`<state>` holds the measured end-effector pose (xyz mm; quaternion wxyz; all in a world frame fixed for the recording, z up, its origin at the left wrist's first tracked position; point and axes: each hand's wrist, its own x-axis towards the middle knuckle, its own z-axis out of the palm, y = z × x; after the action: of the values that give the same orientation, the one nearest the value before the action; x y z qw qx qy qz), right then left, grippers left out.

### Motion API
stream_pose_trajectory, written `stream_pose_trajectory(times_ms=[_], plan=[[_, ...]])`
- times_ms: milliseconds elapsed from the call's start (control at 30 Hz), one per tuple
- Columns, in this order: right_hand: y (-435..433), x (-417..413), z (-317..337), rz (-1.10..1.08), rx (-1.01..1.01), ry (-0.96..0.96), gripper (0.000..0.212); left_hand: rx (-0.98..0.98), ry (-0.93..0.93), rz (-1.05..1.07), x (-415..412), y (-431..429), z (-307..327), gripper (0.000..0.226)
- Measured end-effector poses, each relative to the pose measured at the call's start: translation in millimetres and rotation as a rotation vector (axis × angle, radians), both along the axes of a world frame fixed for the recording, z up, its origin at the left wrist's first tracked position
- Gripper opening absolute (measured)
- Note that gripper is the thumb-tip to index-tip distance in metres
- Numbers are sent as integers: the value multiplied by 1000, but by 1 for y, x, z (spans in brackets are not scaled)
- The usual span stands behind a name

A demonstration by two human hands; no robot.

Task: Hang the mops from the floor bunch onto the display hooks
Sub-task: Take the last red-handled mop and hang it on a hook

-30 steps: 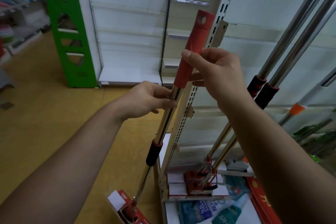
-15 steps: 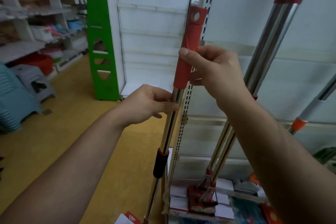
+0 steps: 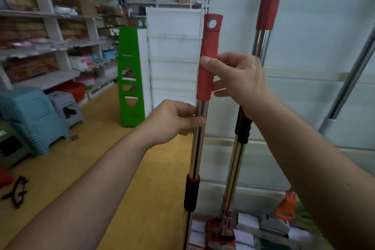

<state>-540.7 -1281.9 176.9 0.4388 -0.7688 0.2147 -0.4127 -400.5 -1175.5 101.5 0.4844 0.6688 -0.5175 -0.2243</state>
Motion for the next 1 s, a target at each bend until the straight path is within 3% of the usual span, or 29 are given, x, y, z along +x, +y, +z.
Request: stream_pose_trajectory(times_ms=[200, 700, 900, 1000], plan=[[1, -35, 8, 33, -30, 25, 32, -31, 11, 28, -40, 2, 7, 9], [-11, -86, 20, -46, -123, -54, 45, -60, 35, -66, -97, -21, 33, 8], [-13, -103, 28, -74, -170, -79, 29, -66, 31, -79, -110, -28, 44, 6], [-15, -109, 37, -85, -174, -104, 33, -82, 37, -71, -115, -33, 52, 16]])
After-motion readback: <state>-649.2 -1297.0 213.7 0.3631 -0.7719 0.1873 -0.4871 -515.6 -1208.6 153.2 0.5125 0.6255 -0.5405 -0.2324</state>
